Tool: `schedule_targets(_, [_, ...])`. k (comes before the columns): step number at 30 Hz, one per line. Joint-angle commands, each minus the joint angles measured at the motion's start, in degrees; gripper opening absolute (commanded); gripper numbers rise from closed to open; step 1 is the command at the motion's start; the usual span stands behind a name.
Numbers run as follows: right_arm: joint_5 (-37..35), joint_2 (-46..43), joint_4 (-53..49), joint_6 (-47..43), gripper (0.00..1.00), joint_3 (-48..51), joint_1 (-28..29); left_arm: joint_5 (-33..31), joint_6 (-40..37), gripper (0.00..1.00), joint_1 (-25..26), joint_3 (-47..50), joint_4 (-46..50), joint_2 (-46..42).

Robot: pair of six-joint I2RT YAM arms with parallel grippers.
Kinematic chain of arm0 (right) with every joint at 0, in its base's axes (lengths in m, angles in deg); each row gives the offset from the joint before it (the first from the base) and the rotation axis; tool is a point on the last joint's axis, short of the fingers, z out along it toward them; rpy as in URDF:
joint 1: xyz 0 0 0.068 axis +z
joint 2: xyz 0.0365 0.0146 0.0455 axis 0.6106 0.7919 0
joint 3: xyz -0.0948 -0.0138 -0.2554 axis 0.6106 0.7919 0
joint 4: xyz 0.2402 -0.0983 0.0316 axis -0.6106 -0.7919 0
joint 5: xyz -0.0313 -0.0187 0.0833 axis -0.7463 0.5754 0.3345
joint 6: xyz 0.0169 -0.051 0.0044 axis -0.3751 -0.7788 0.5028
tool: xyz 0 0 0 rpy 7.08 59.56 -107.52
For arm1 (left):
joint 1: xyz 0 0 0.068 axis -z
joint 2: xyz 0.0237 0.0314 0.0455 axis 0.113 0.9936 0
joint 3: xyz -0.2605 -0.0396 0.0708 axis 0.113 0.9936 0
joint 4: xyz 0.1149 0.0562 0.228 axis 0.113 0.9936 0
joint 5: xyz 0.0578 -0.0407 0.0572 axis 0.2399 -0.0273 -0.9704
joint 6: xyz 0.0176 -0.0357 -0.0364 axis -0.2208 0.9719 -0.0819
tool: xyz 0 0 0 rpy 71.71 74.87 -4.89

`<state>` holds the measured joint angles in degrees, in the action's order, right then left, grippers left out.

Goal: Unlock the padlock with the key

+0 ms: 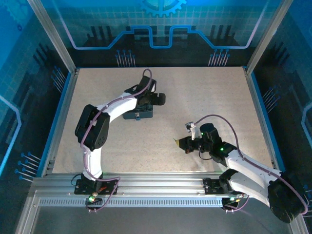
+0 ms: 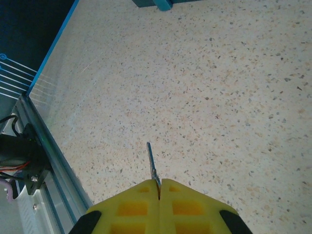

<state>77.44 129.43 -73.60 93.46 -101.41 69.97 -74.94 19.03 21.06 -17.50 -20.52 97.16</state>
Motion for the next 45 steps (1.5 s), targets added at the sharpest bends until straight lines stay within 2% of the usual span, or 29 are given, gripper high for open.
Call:
schedule_targets(1, [-0.05,-1.47,-2.48,-0.66,0.0,0.37,-1.38,0.47,-0.07,0.91,2.93,3.83,2.22,-2.53])
schedule_targets(11, [-0.49,-4.46,-7.73,-0.99,0.0,0.21,-4.76,-3.08,3.63,0.9,9.72,12.84,1.15,-10.46])
schedule_targets(21, [-1.28,-8.22,-12.93,-1.52,0.0,-0.31,-7.37,-3.3,8.88,0.9,18.96,19.99,-2.05,-16.43])
schedule_targets(27, [-0.92,-8.79,-12.56,-1.02,0.0,0.9,-7.64,-0.34,10.39,0.91,21.74,15.93,-3.29,-11.83])
schedule_targets(37, [-1.92,-10.85,-14.49,-0.84,0.0,1.45,-7.62,2.58,9.14,0.91,21.98,3.71,-2.24,-1.98])
schedule_targets(45, [-1.36,-11.27,-14.09,-0.33,0.0,1.99,-7.77,2.75,7.22,0.93,21.17,-0.25,-1.36,-2.94])
